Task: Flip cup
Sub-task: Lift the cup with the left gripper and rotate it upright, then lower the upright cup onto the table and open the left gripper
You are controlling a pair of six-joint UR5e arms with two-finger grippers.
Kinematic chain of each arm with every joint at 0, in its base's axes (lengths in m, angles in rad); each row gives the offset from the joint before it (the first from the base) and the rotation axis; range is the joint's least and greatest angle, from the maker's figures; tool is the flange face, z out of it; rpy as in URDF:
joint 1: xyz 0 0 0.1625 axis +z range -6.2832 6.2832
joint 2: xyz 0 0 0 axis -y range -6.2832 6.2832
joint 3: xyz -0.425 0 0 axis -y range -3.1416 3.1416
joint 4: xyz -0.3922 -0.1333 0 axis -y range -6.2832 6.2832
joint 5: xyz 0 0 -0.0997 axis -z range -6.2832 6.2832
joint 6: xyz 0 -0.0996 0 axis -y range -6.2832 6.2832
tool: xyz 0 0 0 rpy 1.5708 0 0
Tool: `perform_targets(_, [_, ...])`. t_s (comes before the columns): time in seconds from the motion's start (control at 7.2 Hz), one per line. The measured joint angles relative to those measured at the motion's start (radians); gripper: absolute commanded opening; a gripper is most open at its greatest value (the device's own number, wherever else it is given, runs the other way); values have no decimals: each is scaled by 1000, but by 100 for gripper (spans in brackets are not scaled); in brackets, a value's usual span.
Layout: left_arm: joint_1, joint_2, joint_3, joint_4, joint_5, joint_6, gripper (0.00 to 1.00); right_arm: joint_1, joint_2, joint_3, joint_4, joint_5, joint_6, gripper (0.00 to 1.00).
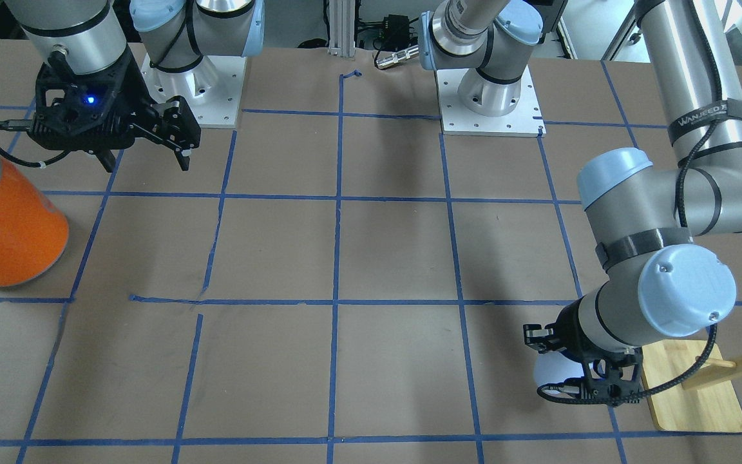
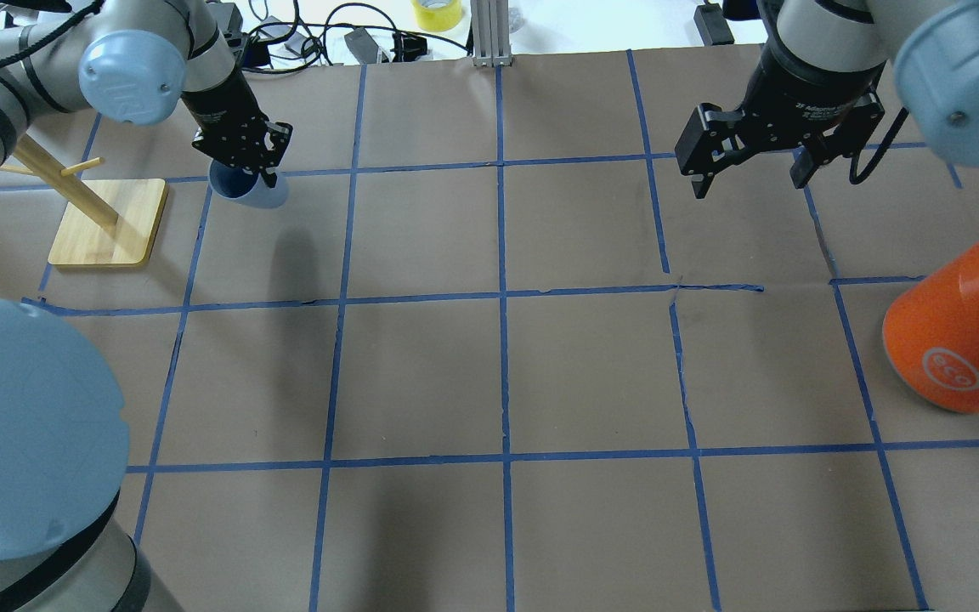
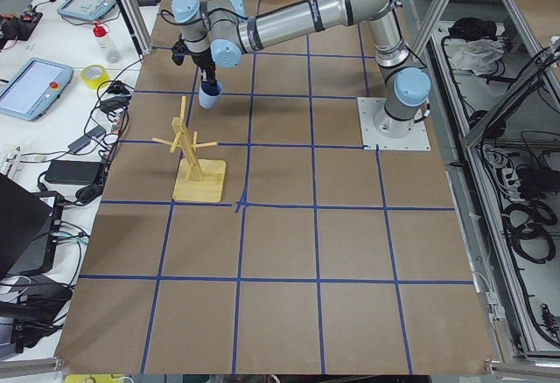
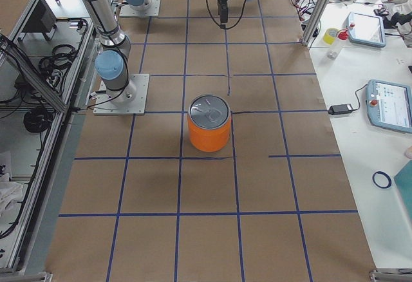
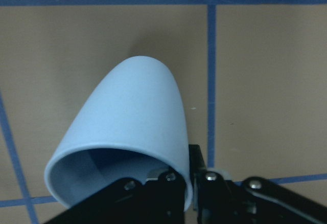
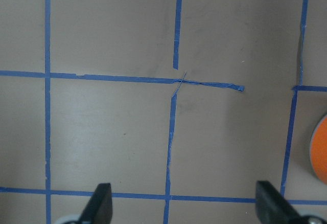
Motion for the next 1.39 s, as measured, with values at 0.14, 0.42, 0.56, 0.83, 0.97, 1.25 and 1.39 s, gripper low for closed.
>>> perform_targets(0.14, [0,-12,5,-6,36,7,0,-1,1,0,-3,0,0,100])
perform_targets(0.42, [-1,-28,4,-8,51,-2,0,-2,1,0,-3,1,-15,100])
perform_targets(0.56, [-2,-32,1,-8,47,-6,2,-2,1,0,-2,1,-29,100])
perform_targets(0.83, [-4,-35,-5,-8,36,-8,67,-2,1,0,-3,0,-38,100])
perform_targets(0.97, [-5,-37,-7,-8,34,-8,100,-2,1,0,-3,1,-39,100])
perform_targets(1.25, [-7,-37,-8,-8,32,-9,100,-2,1,0,1,0,-40,100])
perform_targets(1.39, [-8,-32,-8,-9,32,-9,100,-2,1,0,4,1,-40,100])
